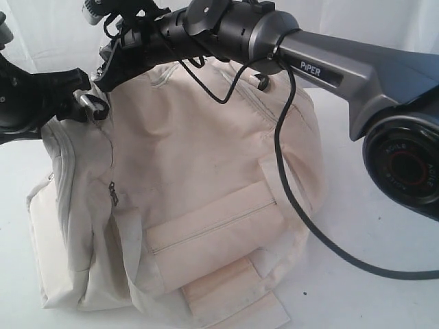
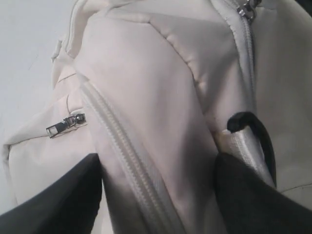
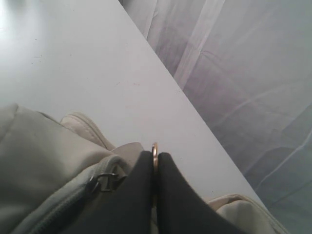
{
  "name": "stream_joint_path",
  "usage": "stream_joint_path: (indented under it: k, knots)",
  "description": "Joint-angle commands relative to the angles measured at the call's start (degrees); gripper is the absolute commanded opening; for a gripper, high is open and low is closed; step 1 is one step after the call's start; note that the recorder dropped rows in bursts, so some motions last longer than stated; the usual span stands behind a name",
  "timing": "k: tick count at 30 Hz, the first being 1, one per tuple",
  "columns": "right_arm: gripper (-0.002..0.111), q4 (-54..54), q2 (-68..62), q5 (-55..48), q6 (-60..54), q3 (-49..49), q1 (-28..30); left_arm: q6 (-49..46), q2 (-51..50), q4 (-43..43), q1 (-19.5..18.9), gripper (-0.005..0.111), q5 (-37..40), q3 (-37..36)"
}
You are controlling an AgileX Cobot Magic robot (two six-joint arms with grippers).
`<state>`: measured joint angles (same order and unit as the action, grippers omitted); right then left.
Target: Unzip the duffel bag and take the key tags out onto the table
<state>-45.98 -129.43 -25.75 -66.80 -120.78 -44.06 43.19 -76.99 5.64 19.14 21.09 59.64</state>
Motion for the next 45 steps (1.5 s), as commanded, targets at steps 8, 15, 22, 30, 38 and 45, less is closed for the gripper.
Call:
stream_joint_path:
  k: [8,15,22,30,38,45]
  knots:
    - [0.000,0.0,0.3,0.5,0.2,-0.4,0.7,0.6,-0.6,0.8,-0.2,0.025,-2.8,0.1]
    - [0.000,0.6,0.3,1.5,0.2,-0.4,0.7,0.6,-0.4,4.2,-0.2,0.000,0.6,0.1]
    - [0.000,1.6,-0.1,7.5,2.8,-0.4,1.8,0.6,2.5,7.5,-0.2,0.000,1.5,0.1]
    - [0.000,2.7,-0.1,9.1,2.7,-0.4,2.8,0.6,3.7,8.9,-0.2,0.000,1.7,0.1]
    - [0.000,8.7,0.3,0.8,9.5,-0.4,4.0,0.6,3.7,9.8,-0.2,0.000,2.4,0.1]
    - [0.000,8.4,1.9,-5.9,10.1,-0.4,6.3,0.6,3.7,9.8,-0.2,0.000,2.5,0.1]
